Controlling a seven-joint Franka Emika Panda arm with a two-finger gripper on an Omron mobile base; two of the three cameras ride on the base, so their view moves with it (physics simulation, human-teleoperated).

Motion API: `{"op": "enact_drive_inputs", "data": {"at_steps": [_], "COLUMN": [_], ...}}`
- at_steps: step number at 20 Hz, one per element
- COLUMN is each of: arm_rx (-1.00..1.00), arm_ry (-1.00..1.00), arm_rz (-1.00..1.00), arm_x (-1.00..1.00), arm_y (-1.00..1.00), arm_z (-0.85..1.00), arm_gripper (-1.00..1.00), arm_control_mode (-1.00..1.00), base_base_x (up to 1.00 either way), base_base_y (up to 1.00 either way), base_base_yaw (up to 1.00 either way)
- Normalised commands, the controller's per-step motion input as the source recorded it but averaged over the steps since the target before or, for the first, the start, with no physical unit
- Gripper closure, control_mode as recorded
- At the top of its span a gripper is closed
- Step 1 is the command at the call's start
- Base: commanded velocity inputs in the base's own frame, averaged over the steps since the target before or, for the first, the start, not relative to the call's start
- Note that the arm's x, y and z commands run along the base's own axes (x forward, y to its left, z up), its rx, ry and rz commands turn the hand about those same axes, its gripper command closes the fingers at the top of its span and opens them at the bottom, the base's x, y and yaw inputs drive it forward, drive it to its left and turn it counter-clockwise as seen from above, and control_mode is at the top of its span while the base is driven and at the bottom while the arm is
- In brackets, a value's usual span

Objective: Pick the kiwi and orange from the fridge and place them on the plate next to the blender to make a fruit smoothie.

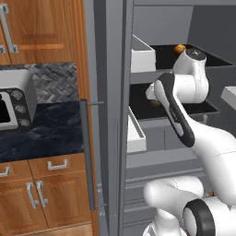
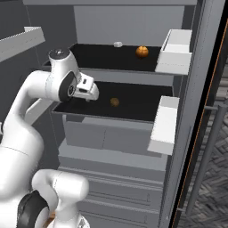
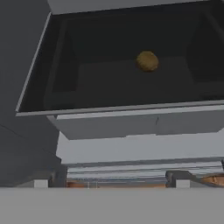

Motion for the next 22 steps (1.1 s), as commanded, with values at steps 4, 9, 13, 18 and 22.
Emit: {"op": "enact_drive_inputs", "data": {"at_steps": [4,9,13,18,22], "arm_rx": [0.0,0.0,0.03,0.1,0.04], "arm_ry": [-0.28,-0.14,-0.09,-0.03,-0.06], "arm_rz": [-0.24,-0.31,-0.25,-0.09,-0.02], "arm_x": [-0.16,-0.02,0.06,0.17,0.48], "arm_y": [-0.51,-0.58,-0.6,-0.51,-0.27], "arm_z": [0.34,0.53,0.75,0.76,0.71], "arm_gripper": [-1.0,-1.0,-1.0,-1.0,-1.0], "arm_control_mode": [-1.0,-1.0,-1.0,-1.0,-1.0], "base_base_x": [0.0,0.0,0.0,0.0,0.0], "base_base_y": [0.0,0.0,0.0,0.0,0.0], "base_base_yaw": [0.0,0.0,0.0,0.0,0.0]}}
